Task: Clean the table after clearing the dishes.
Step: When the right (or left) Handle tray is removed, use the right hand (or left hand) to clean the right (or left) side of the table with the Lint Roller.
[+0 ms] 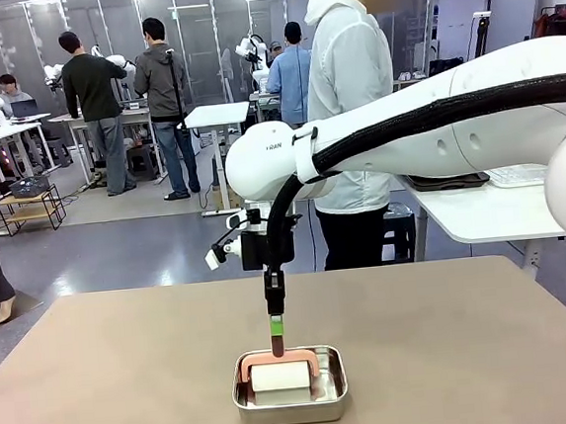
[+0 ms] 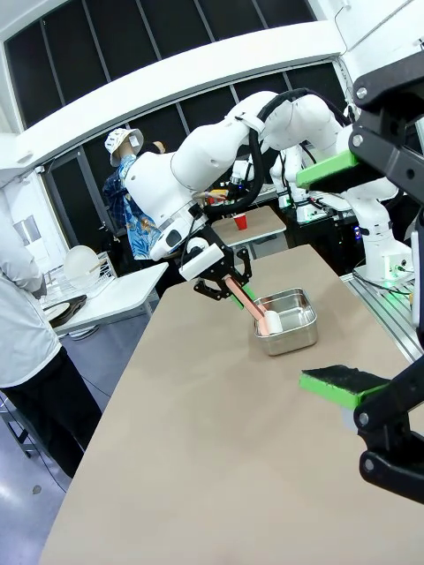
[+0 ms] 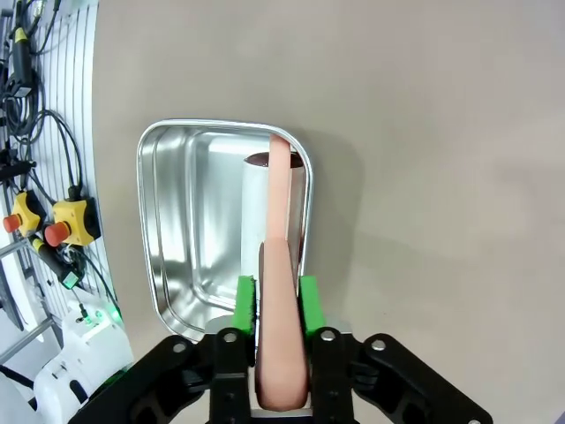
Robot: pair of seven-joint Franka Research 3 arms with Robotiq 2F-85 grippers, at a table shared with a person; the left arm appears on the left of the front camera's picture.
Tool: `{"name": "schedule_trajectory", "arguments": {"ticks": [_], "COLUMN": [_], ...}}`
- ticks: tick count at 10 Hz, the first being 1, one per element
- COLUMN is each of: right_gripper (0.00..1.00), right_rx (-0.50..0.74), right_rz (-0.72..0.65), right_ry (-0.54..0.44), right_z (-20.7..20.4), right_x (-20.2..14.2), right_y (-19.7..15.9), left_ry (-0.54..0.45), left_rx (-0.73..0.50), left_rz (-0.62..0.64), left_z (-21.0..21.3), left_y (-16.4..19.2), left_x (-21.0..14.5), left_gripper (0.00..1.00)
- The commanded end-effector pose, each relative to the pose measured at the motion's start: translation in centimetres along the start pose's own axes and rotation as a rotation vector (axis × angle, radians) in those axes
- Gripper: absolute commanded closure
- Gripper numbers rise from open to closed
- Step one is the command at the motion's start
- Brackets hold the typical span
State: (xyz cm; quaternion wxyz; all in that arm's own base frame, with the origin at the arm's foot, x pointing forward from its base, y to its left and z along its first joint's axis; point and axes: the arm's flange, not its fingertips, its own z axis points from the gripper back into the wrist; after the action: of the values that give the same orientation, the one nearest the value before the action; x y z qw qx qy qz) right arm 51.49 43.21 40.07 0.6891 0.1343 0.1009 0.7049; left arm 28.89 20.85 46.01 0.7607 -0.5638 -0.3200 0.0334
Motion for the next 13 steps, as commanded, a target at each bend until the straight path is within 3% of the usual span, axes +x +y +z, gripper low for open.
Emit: {"name": "schedule_trajectory", "arguments": {"ticks": [1,5,8,10,13], "right_gripper": [1.0,1.0,1.0,1.0,1.0], "right_rx": [-0.01,-0.019,-0.092,-0.108,-0.109], "right_rz": [-0.005,-0.018,-0.181,-0.308,-0.578], "right_ry": [0.025,0.034,-0.01,-0.103,-0.317], "right_z": [0.1,0.7,5.2,8.0,9.7], "right_x": [0.5,0.5,-0.9,-3.1,-10.1], "right_y": [0.2,0.8,4.4,6.4,7.7], "left_ry": [-0.006,-0.006,-0.006,-0.006,-0.006], "left_rx": [-0.01,-0.01,-0.01,-0.01,-0.01], "left_rz": [0.007,0.007,0.007,0.007,0.007], "left_z": [0.2,0.2,0.2,0.2,0.2], "left_y": [-0.2,-0.2,-0.2,-0.2,-0.2], "left_x": [0.0,0.0,0.0,0.0,0.0], "left_gripper": [0.0,0.0,0.0,0.0,0.0]}}
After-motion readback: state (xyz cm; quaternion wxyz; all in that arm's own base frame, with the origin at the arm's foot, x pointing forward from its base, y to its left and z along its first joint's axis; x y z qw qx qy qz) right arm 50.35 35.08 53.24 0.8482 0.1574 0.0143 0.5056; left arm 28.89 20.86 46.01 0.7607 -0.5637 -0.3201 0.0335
